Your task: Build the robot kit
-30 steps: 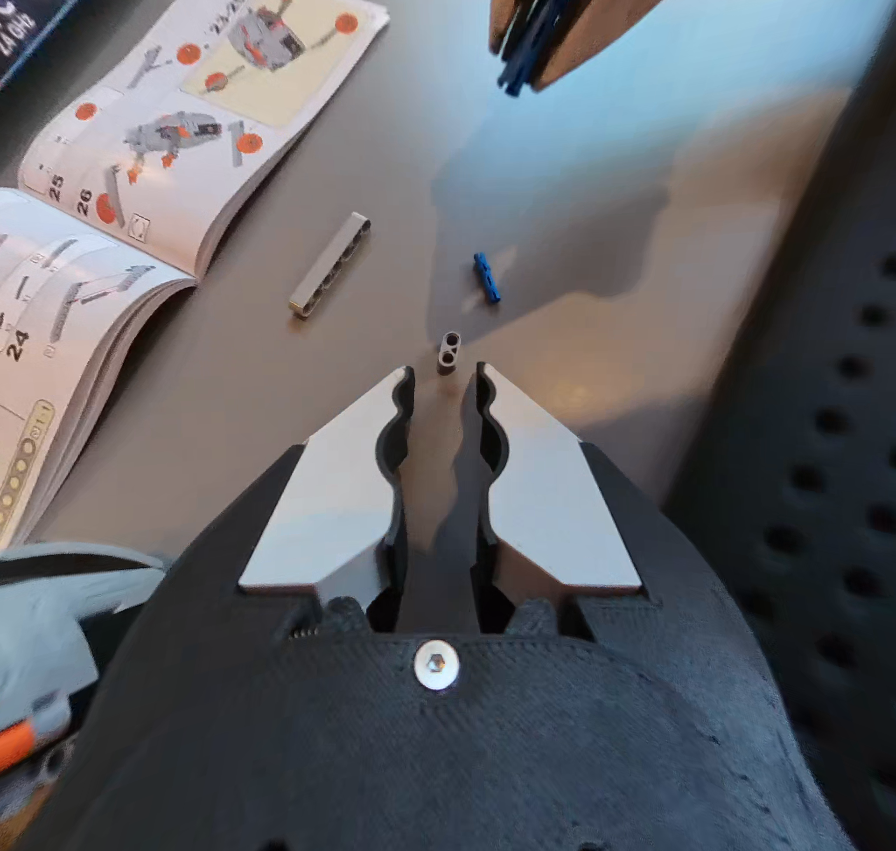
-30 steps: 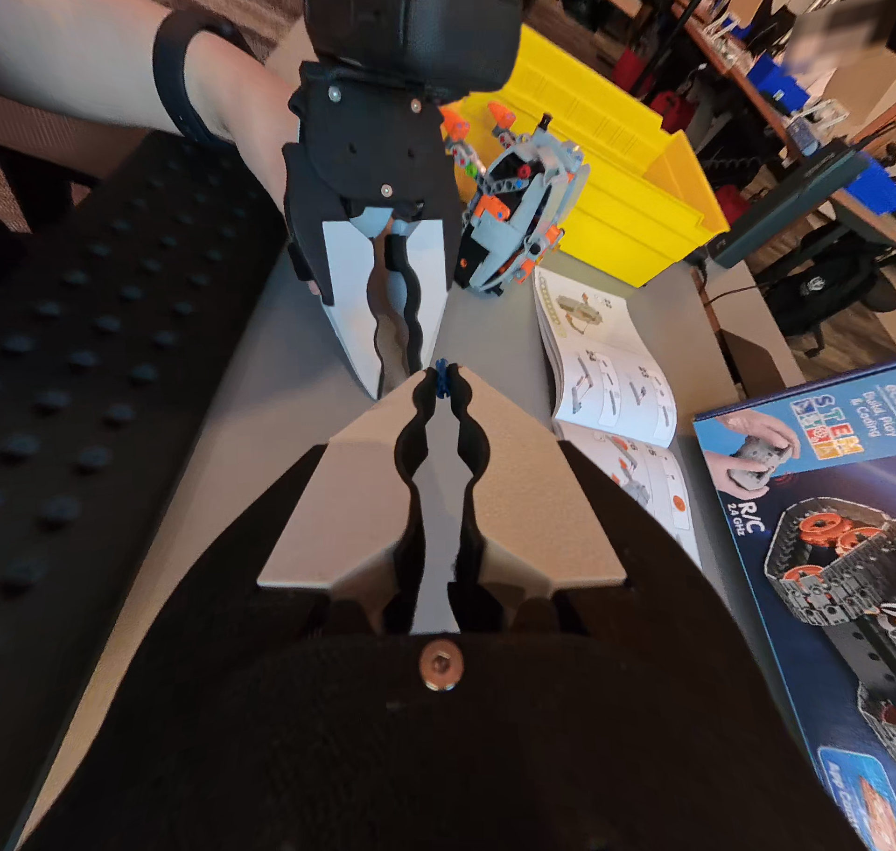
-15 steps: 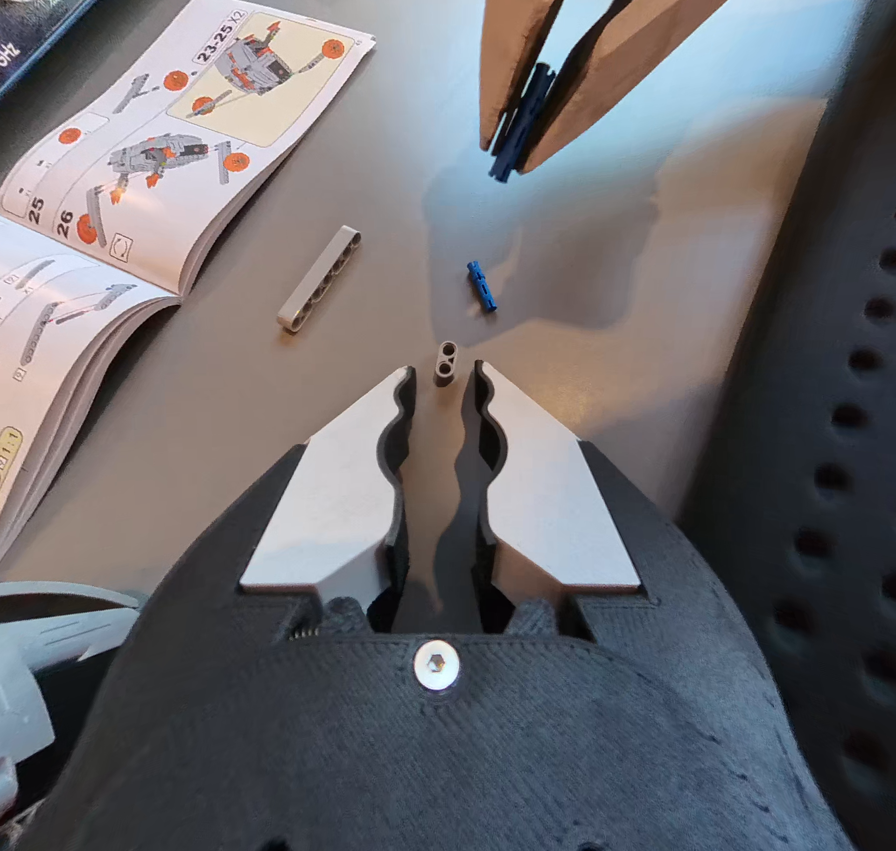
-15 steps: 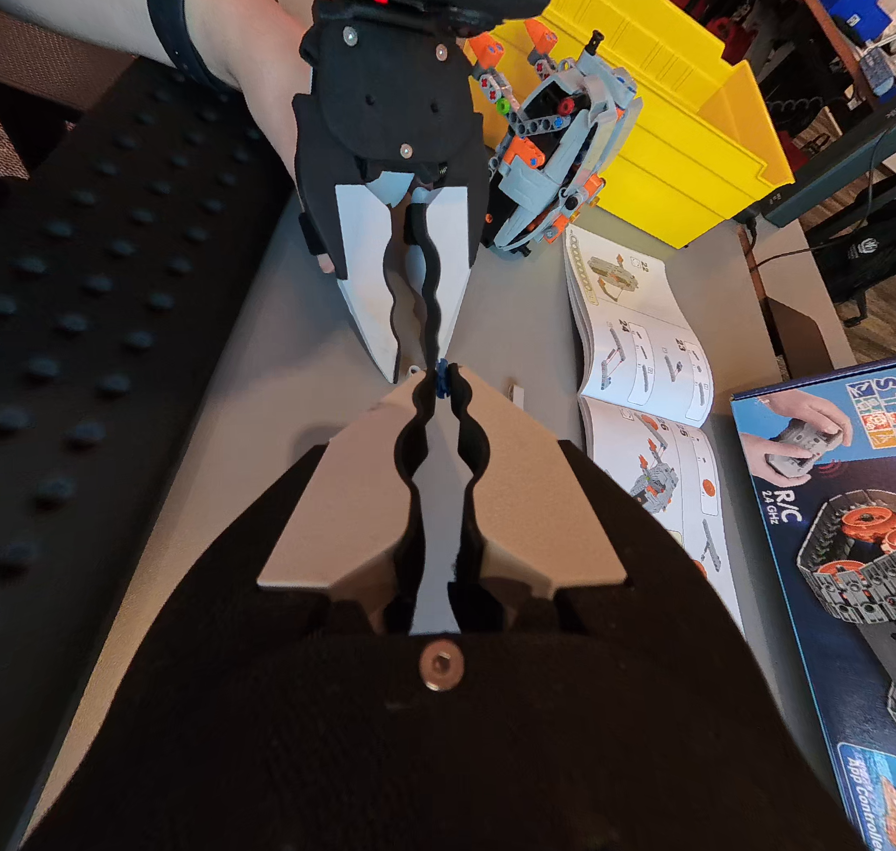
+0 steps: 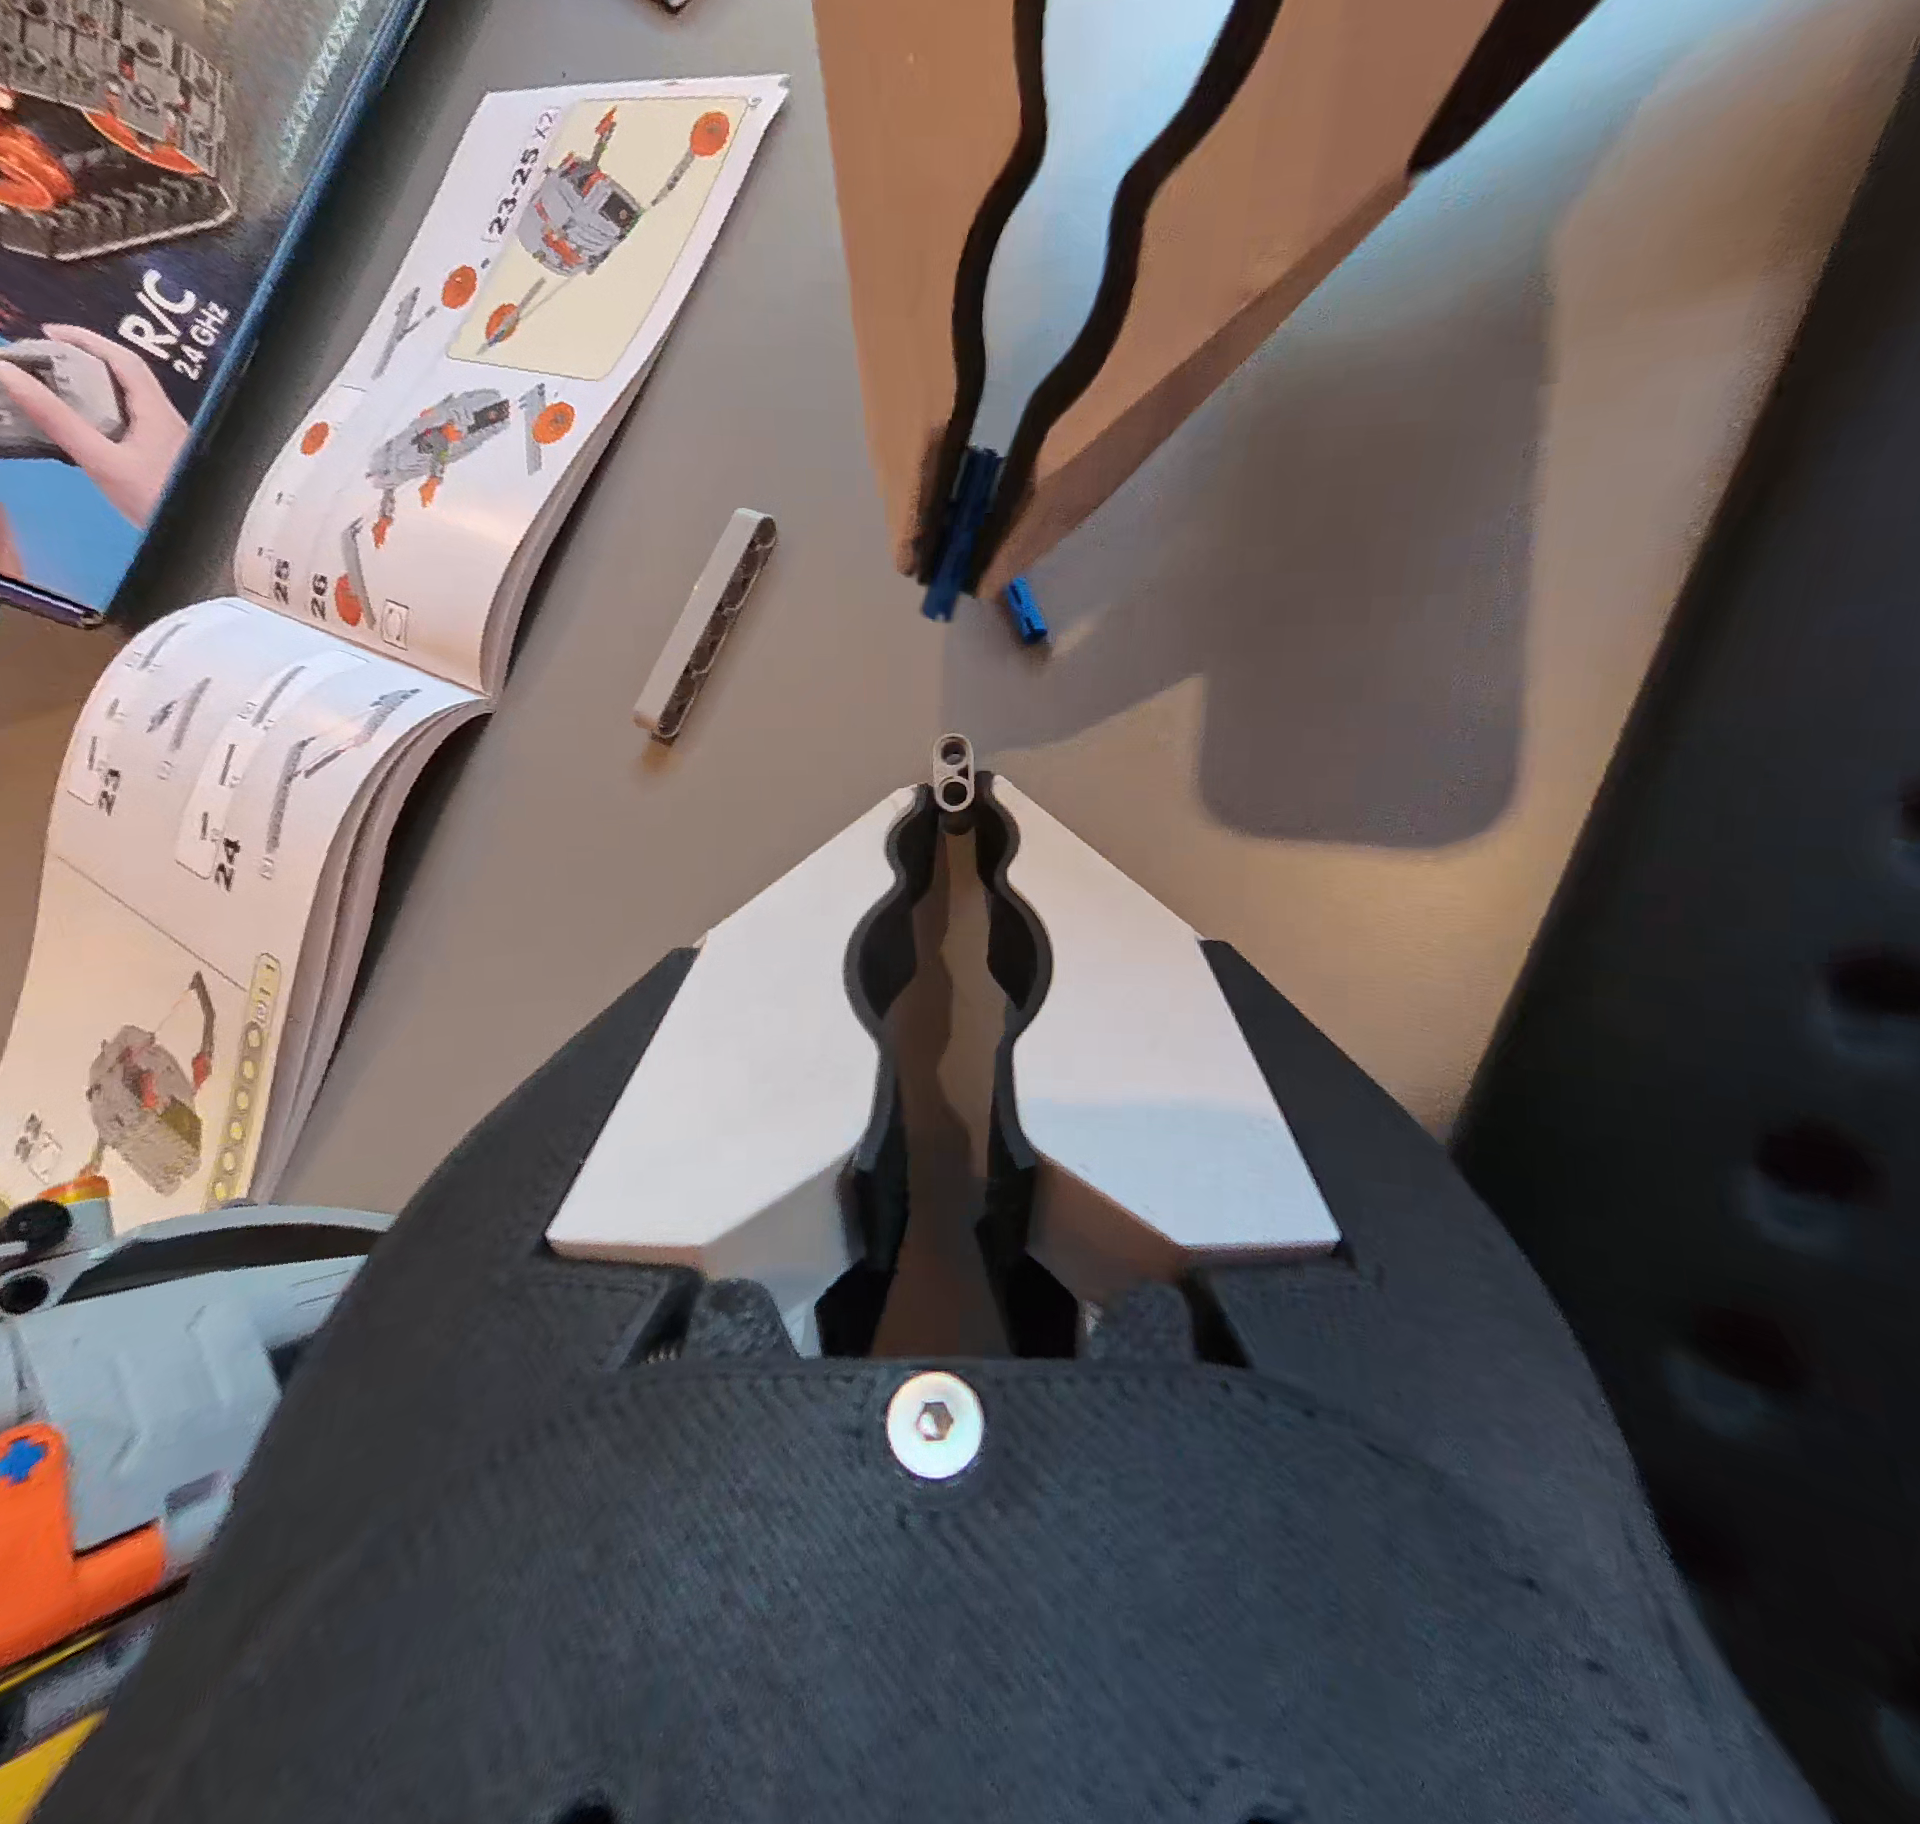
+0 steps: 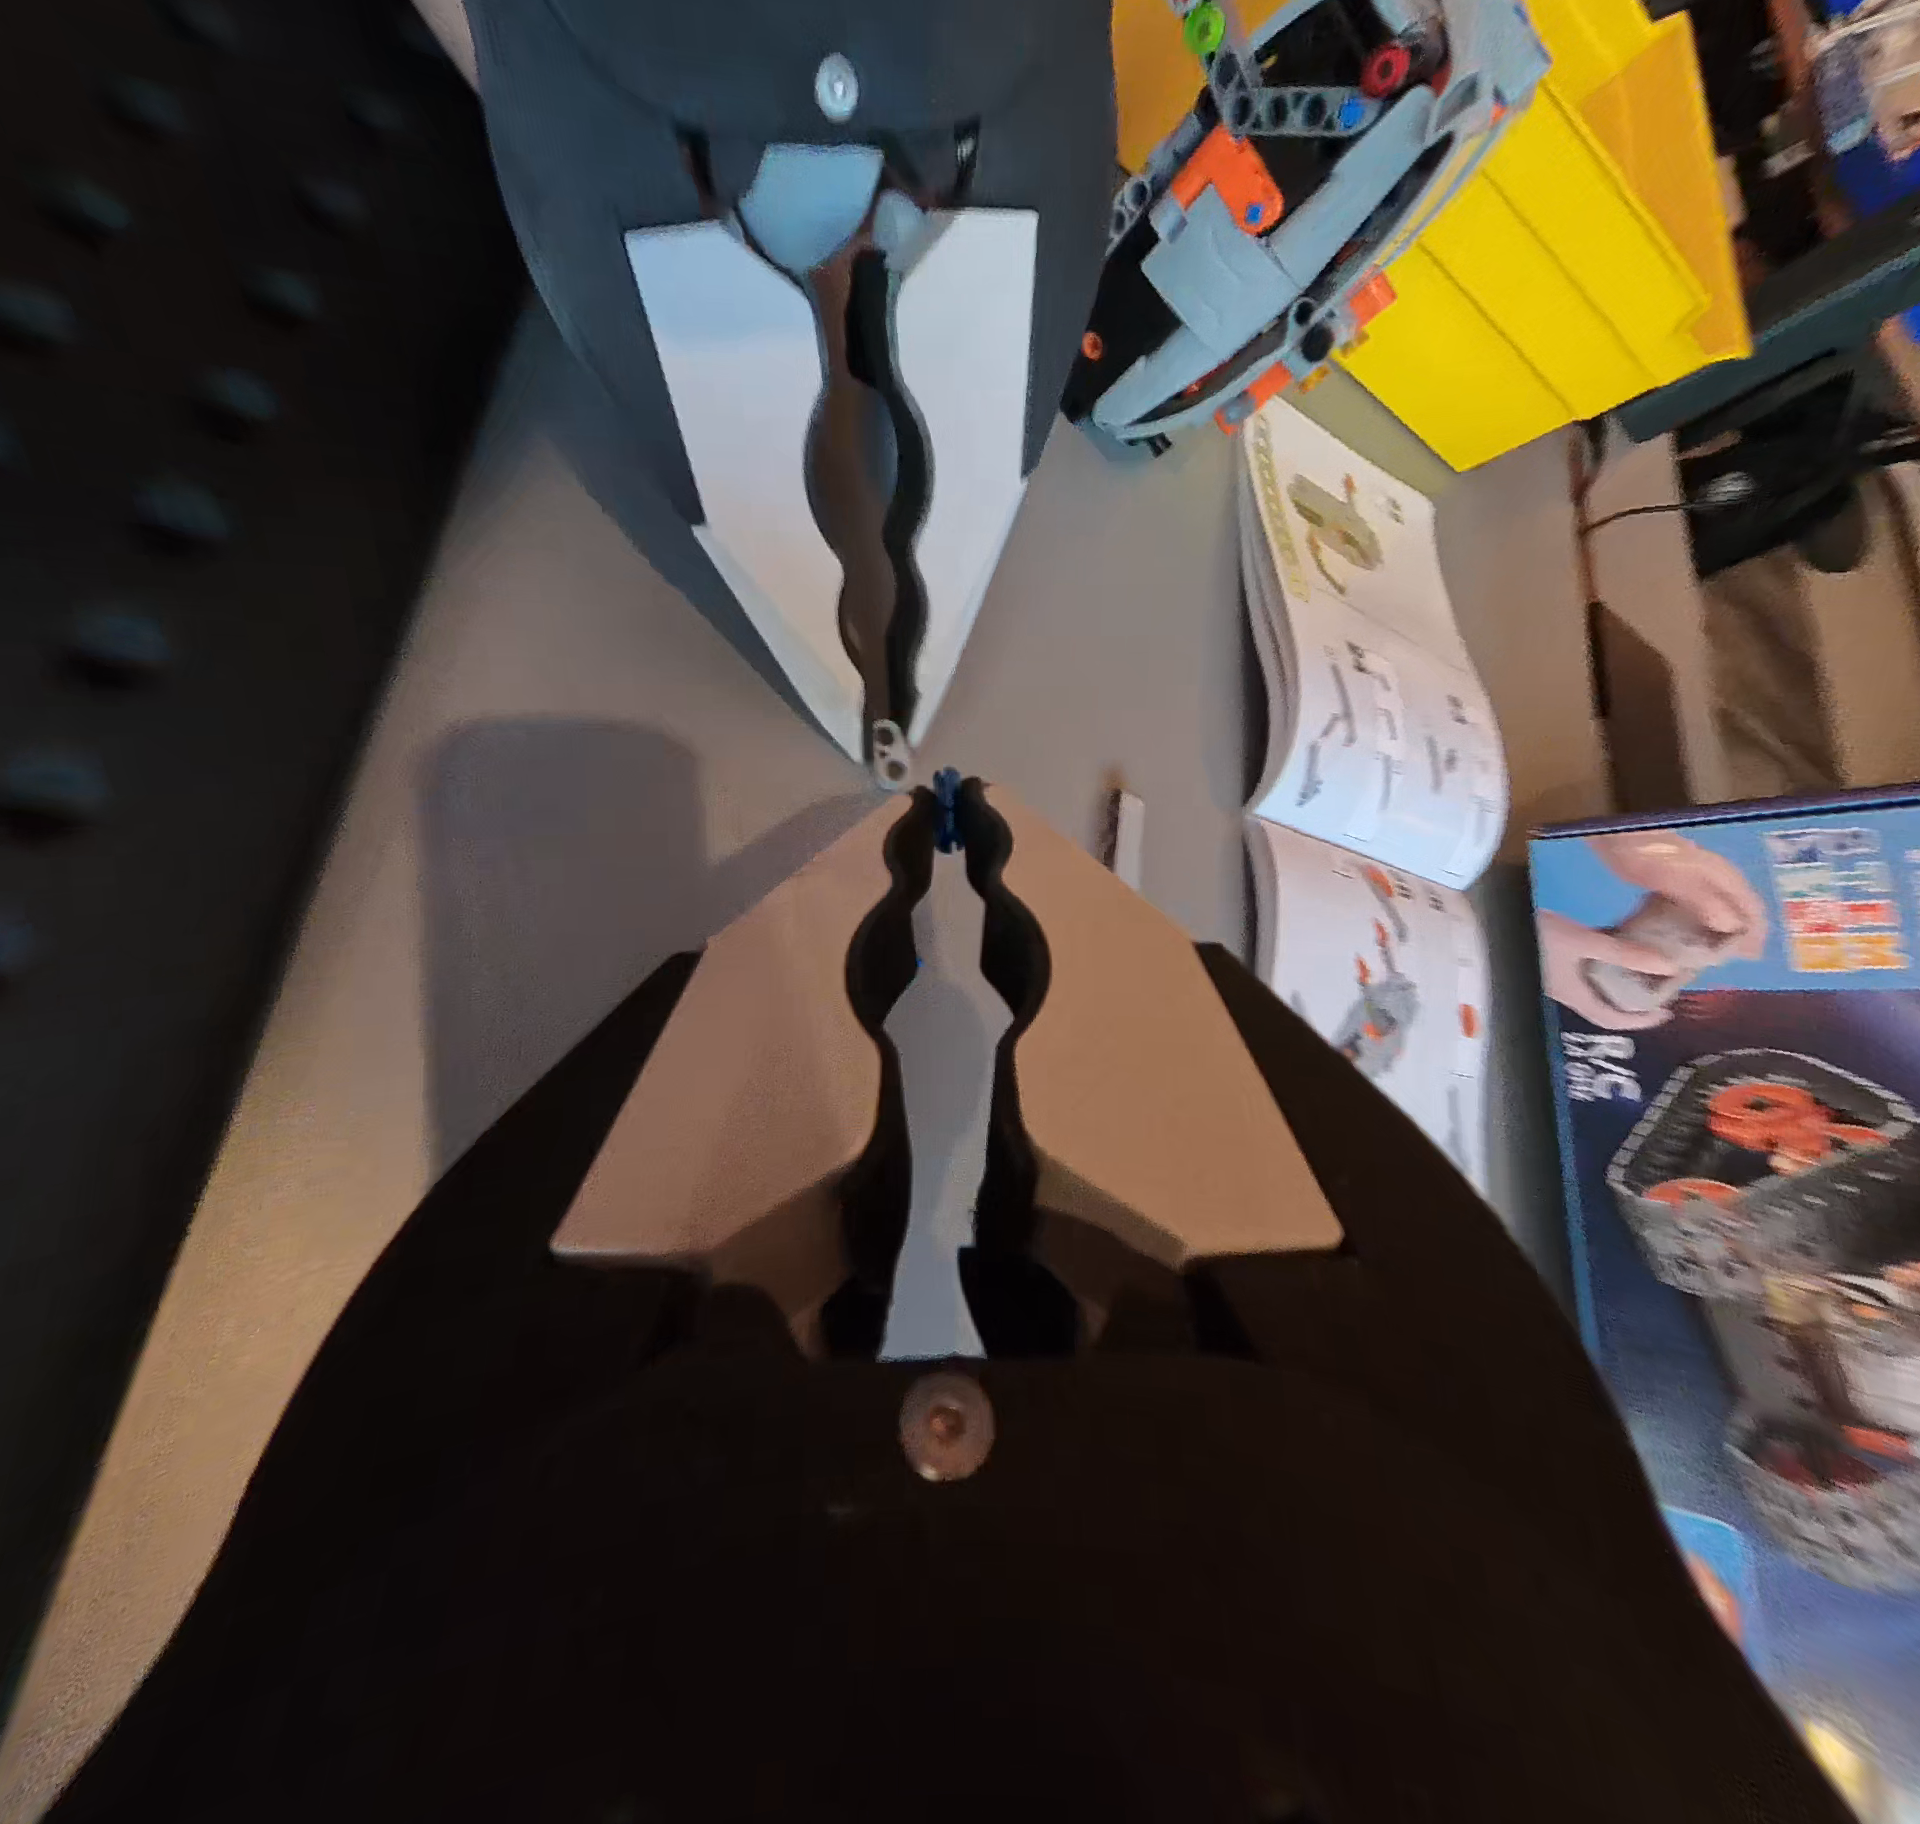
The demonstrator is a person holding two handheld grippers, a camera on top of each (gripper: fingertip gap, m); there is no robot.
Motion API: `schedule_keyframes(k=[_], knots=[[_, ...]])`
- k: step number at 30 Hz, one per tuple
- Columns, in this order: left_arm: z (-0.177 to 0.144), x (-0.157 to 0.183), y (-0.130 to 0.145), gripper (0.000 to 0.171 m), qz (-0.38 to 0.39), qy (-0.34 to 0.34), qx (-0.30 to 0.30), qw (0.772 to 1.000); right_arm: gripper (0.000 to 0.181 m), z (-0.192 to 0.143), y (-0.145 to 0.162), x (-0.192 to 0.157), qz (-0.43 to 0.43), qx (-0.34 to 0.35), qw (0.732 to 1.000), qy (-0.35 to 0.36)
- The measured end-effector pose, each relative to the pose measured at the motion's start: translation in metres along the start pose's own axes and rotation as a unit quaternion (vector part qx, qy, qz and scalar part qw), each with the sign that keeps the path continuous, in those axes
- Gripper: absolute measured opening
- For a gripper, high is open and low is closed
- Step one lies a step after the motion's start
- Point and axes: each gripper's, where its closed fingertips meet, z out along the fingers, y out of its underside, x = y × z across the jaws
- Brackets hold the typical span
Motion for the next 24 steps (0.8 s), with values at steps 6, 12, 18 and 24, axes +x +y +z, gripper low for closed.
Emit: schedule_keyframes(k=[6, 12, 18, 24], knots=[[-0.006, -0.001, -0.007, 0.006, -0.021, 0.003, 0.028, 0.999, 0.004, 0.008, -0.002, 0.001, -0.051, -0.017, 0.998, 0.038], [-0.005, 0.000, -0.007, 0.006, -0.012, -0.003, 0.023, 1.000, 0.004, 0.022, 0.008, -0.009, -0.105, -0.068, 0.991, 0.041], [-0.005, 0.001, -0.005, 0.006, -0.003, -0.007, 0.018, 1.000, 0.004, 0.024, 0.008, -0.010, -0.133, -0.093, 0.985, 0.054], [-0.006, 0.000, -0.005, 0.006, -0.004, -0.008, 0.017, 1.000, 0.004, 0.026, 0.010, -0.008, -0.148, -0.124, 0.978, 0.074]])
